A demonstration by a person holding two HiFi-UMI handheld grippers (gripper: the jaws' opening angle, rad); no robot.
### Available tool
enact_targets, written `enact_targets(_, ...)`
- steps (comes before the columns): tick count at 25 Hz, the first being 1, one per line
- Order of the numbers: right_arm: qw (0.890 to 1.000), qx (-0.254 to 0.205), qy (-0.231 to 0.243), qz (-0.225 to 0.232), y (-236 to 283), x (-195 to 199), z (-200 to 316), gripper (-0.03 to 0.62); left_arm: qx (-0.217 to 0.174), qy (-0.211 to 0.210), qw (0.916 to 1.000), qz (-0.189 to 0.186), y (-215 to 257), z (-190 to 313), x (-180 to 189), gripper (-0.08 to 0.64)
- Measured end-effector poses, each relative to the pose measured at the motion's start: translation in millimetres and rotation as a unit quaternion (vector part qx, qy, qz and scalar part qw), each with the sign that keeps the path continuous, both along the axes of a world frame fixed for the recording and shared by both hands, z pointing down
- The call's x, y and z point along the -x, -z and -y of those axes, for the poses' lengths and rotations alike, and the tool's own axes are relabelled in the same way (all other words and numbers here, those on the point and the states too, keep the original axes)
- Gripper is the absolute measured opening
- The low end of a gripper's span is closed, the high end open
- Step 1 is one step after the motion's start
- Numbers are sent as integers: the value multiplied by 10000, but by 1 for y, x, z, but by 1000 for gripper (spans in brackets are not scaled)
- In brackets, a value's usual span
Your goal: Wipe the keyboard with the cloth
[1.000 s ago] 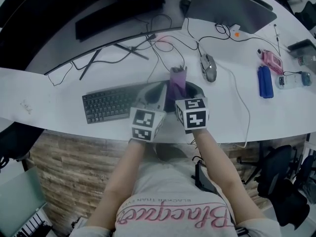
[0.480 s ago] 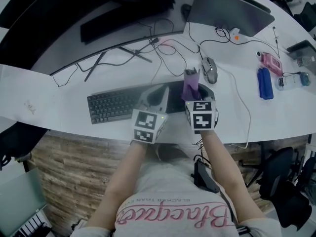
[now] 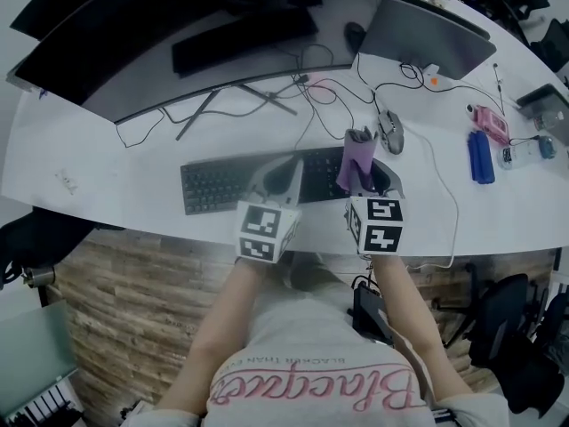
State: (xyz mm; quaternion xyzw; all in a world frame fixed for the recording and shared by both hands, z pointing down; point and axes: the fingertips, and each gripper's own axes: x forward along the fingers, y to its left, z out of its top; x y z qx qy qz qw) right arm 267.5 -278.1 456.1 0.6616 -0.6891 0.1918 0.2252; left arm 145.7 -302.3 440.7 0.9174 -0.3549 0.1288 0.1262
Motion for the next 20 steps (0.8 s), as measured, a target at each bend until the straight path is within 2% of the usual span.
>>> enact_targets(9,9966,-366,677,295,41,98,-14,87,-210,320,9992,-75,21,-14,71,5)
enact_targets(20,9830,-507,1597,752,59,226,-9,87,-195,883,9959,55,14,-23,177,5)
